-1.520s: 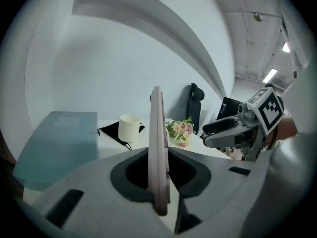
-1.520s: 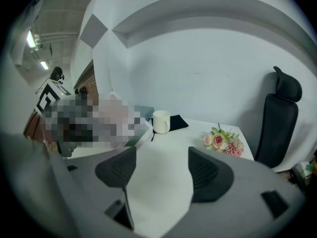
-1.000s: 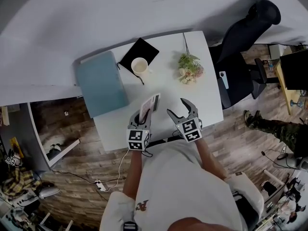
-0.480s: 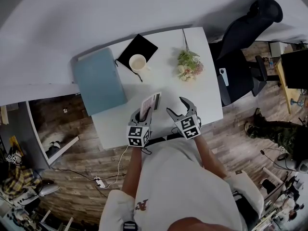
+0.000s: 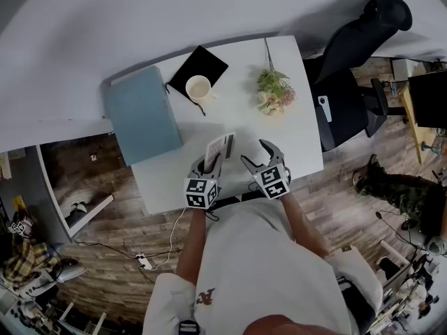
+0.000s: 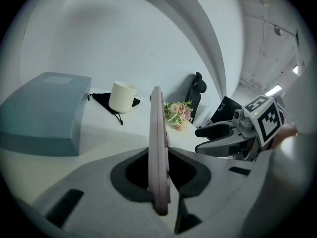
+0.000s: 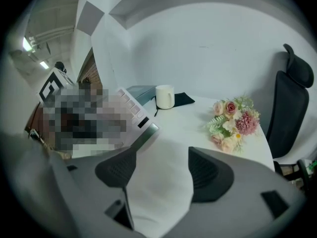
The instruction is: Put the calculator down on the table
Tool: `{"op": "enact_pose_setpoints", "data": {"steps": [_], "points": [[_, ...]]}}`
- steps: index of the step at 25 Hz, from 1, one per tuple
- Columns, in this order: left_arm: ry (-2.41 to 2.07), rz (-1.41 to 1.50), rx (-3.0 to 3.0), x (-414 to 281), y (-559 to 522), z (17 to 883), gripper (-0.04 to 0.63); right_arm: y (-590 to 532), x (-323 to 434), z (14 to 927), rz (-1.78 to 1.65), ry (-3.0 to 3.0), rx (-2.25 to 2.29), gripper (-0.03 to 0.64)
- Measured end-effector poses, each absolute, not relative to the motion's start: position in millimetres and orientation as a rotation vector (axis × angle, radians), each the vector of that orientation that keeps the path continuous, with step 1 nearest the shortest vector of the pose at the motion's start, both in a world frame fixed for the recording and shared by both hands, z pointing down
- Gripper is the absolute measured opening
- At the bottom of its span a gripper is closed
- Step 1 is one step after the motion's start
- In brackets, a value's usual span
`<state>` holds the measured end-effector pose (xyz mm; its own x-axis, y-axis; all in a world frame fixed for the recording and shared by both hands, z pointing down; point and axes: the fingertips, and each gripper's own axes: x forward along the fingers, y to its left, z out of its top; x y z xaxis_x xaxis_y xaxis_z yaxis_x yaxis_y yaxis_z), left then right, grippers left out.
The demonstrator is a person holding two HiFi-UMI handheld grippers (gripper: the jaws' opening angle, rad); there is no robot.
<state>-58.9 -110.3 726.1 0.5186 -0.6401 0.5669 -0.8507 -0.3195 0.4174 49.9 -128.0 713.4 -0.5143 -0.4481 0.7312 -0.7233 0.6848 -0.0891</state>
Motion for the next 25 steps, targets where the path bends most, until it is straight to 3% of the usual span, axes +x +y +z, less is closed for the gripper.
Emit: {"op": "enact_pose_setpoints", "data": {"steps": [25], "points": [[-1.14, 0.222, 1.888, -59, -104, 753, 0.081, -120, 51, 728, 0.536, -2.169, 0.864, 0.331]]}}
